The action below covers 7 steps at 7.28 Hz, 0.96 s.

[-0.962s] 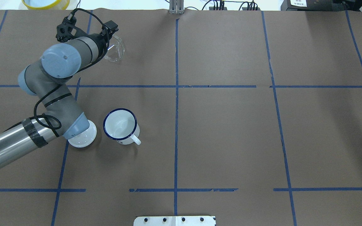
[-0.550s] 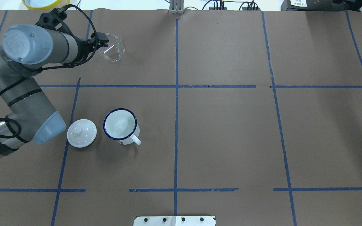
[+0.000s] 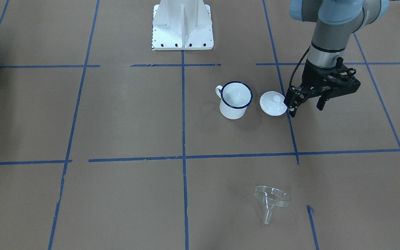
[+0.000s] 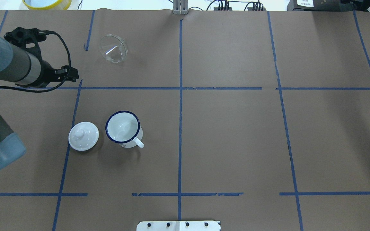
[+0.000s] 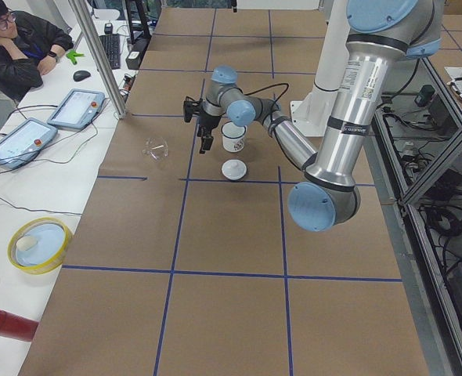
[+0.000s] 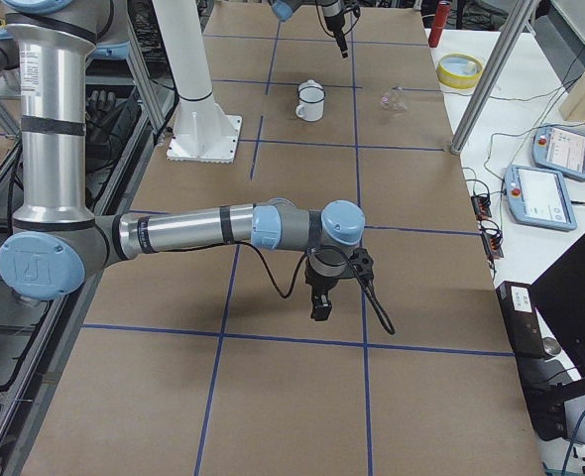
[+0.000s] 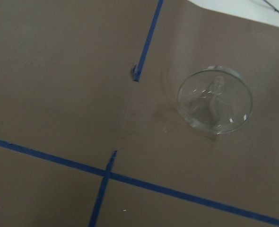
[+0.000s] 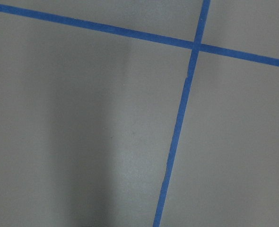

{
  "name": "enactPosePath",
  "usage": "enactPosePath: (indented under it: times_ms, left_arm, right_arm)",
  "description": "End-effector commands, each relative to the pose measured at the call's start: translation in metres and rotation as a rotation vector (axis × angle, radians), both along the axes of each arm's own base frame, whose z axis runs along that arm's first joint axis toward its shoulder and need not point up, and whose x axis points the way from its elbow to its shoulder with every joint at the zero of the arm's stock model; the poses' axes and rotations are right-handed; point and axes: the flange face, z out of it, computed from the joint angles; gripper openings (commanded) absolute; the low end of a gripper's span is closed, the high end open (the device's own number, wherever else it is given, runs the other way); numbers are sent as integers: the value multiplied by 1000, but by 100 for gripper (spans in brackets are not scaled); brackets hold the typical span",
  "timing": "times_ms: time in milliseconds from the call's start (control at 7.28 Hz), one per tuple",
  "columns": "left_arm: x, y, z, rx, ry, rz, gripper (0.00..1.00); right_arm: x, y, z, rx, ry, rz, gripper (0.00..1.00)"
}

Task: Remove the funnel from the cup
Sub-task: 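Move the left gripper over the white lid beside the mug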

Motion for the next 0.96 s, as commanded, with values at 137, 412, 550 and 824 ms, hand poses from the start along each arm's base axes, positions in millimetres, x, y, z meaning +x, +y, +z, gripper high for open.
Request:
enactPosePath:
  times_ms: [137, 412, 550, 824]
  left_arm:
    - [43, 35, 49, -55, -2, 143, 100]
    - [74, 59, 44, -93, 37, 153, 100]
    - [82, 66, 42, -82, 53, 170, 100]
    - [88, 68, 48, -89, 43, 180, 89]
  right_arm:
    - [0, 0, 0, 0, 0, 0, 100]
    - [0, 0, 0, 0, 0, 0, 100]
    - [0, 0, 0, 0, 0, 0, 100]
    - [0, 0, 0, 0, 0, 0, 100]
